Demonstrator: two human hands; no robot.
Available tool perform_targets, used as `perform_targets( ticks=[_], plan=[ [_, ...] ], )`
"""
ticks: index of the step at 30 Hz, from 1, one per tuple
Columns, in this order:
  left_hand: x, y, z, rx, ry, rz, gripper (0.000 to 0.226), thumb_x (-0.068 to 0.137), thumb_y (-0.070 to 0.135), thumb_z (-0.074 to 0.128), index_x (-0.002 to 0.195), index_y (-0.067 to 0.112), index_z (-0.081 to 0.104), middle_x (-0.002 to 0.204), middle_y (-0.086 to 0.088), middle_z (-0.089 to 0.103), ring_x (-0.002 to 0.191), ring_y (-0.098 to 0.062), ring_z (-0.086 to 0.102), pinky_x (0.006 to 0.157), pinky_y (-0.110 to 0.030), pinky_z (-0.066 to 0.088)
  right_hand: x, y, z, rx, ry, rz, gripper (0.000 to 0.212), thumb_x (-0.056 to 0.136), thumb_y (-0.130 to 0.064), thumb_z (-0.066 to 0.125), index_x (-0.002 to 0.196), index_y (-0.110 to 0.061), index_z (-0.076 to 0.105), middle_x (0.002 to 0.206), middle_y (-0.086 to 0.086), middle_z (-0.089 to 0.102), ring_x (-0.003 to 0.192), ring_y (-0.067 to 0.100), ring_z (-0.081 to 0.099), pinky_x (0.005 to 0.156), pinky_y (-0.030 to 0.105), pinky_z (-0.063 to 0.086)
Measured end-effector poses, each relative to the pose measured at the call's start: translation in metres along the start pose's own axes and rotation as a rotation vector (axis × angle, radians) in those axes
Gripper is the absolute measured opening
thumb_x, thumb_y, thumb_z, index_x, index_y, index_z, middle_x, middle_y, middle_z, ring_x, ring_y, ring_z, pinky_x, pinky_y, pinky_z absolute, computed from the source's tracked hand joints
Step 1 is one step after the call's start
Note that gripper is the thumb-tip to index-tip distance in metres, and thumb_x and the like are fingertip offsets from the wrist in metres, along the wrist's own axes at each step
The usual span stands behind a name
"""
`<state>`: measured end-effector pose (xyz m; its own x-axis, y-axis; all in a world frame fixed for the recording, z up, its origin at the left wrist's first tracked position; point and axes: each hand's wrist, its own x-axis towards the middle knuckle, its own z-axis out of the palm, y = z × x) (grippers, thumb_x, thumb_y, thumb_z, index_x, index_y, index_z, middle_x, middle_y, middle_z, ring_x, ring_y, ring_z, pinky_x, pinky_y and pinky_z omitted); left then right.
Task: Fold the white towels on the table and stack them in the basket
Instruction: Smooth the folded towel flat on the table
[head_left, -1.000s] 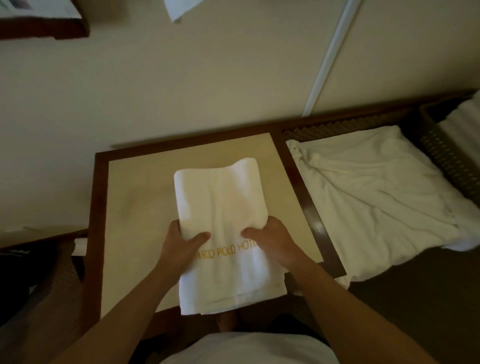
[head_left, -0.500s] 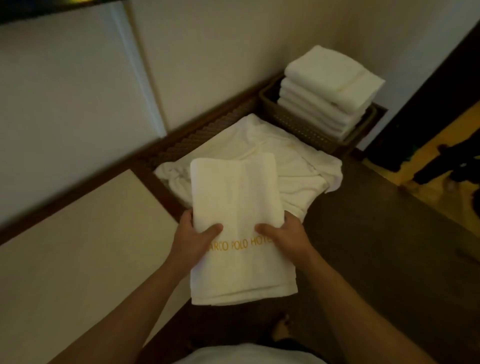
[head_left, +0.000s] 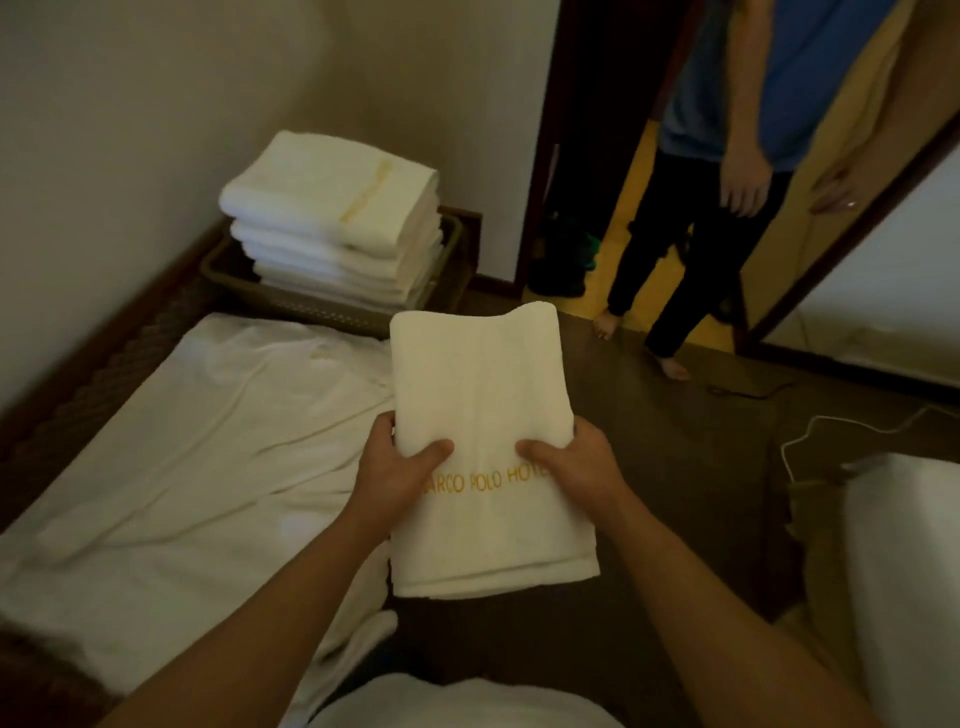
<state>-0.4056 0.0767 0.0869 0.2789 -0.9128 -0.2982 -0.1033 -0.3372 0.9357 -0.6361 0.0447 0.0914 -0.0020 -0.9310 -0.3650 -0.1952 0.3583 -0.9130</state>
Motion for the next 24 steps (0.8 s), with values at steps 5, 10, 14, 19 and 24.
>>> perform_targets(
  ticks=[5, 10, 14, 19, 24],
  plan=[
    [0.061, 0.036, 0.065, 0.044, -0.112, 0.04, 0.06, 0.082, 0.029, 0.085, 0.13, 0.023, 0.049, 0.116, 0.01, 0.063, 0.101, -0.009, 0.066, 0.073, -0.025, 0.055, 0.047, -0.014, -0.054, 0.096, 0.119, 0.035, 0.035, 0.078, -0.013, 0.087, 0.107, -0.017, 0.069, 0.104, 0.003, 0.077, 0.087, 0.017, 0.076, 0.076, 0.037, 0.064],
    [0.141, 0.073, 0.126, 0.066, -0.207, 0.081, 0.06, 0.082, 0.027, 0.085, 0.13, 0.023, 0.048, 0.116, 0.009, 0.063, 0.101, -0.01, 0.066, 0.074, -0.027, 0.056, 0.112, -0.036, -0.098, 0.14, 0.199, 0.028, 0.03, 0.08, -0.011, 0.085, 0.104, -0.022, 0.069, 0.104, 0.004, 0.078, 0.088, 0.019, 0.077, 0.075, 0.036, 0.063],
    [0.218, 0.109, 0.17, 0.08, -0.292, 0.097, 0.06, 0.084, 0.026, 0.083, 0.131, 0.025, 0.046, 0.116, 0.011, 0.062, 0.101, -0.009, 0.065, 0.071, -0.025, 0.054, 0.181, -0.062, -0.122, 0.156, 0.296, -0.011, 0.03, 0.082, -0.008, 0.083, 0.104, -0.022, 0.07, 0.097, -0.005, 0.076, 0.081, 0.007, 0.075, 0.071, 0.029, 0.063],
    [0.31, 0.163, 0.189, 0.054, -0.329, 0.118, 0.058, 0.085, 0.024, 0.082, 0.13, 0.024, 0.047, 0.119, 0.007, 0.064, 0.102, -0.013, 0.069, 0.071, -0.027, 0.057, 0.272, -0.118, -0.132, 0.17, 0.297, 0.006, 0.037, 0.081, -0.014, 0.085, 0.115, -0.017, 0.07, 0.103, -0.001, 0.077, 0.089, 0.015, 0.076, 0.073, 0.031, 0.063],
    [0.392, 0.213, 0.152, -0.002, -0.172, 0.135, 0.056, 0.082, 0.029, 0.084, 0.128, 0.021, 0.053, 0.116, 0.006, 0.07, 0.098, -0.014, 0.073, 0.076, -0.033, 0.062, 0.371, -0.196, -0.101, 0.097, 0.189, -0.037, 0.039, 0.08, -0.019, 0.086, 0.115, -0.014, 0.07, 0.104, 0.001, 0.077, 0.091, 0.02, 0.075, 0.081, 0.041, 0.063]
  ],
)
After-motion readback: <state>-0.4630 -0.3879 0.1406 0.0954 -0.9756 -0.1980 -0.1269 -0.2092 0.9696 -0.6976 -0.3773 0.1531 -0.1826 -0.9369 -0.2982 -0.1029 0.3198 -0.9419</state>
